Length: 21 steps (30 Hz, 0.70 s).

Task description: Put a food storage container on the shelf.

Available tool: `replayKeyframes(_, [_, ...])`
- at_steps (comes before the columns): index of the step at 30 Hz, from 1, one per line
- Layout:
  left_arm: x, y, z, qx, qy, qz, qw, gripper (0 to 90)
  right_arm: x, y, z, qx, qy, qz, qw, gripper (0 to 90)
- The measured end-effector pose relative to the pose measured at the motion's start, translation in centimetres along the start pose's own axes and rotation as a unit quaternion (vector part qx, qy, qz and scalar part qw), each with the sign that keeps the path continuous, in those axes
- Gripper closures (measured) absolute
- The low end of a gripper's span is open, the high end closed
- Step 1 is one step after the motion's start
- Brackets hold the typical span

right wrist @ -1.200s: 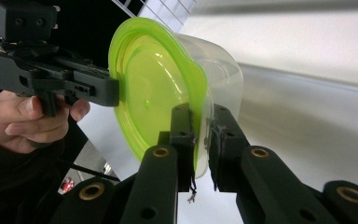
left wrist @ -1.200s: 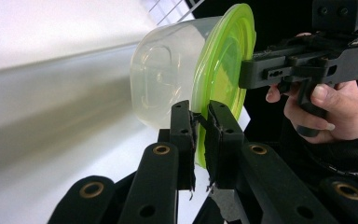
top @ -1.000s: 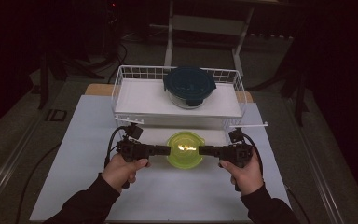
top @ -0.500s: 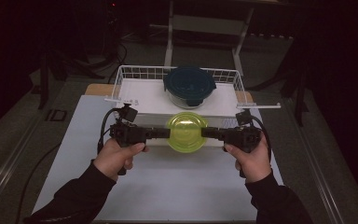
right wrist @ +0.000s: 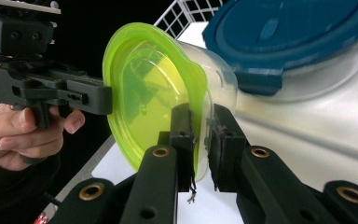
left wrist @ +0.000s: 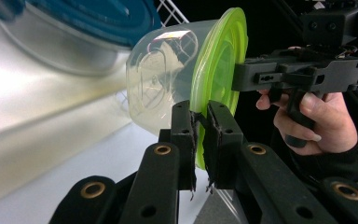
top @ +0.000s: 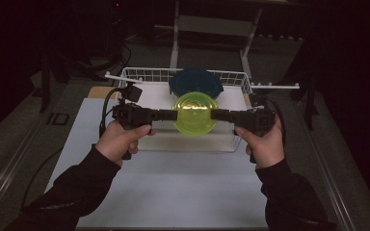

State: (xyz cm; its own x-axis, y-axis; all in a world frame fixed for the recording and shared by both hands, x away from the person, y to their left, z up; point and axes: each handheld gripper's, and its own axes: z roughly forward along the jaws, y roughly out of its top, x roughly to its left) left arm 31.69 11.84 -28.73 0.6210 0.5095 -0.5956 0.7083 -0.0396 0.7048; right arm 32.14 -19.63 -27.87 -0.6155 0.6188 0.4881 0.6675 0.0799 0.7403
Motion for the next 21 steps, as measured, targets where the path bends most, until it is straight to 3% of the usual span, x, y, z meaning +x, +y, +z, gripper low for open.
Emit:
replayKeyframes(5, [0.0,2.0,-0.3,-0.014,0.002,0.003,0.9999,82.0,0.0,2.1,0.0,-0.015,-0.003,-0.005,0.9999,80.9])
replayKeyframes(13, [0.3,4.0,-0.2,-0.016,0.001,0.005,0.9999,82.1,-0.1,4.0,0.0,-0.02,-0.006,-0.001,0.9998,81.0])
replayKeyframes(21, [1.4,6.1,1.4,-0.012,0.005,-0.01,0.9999,81.9,-1.6,5.7,0.4,-0.025,-0.022,0.019,0.9993,80.8])
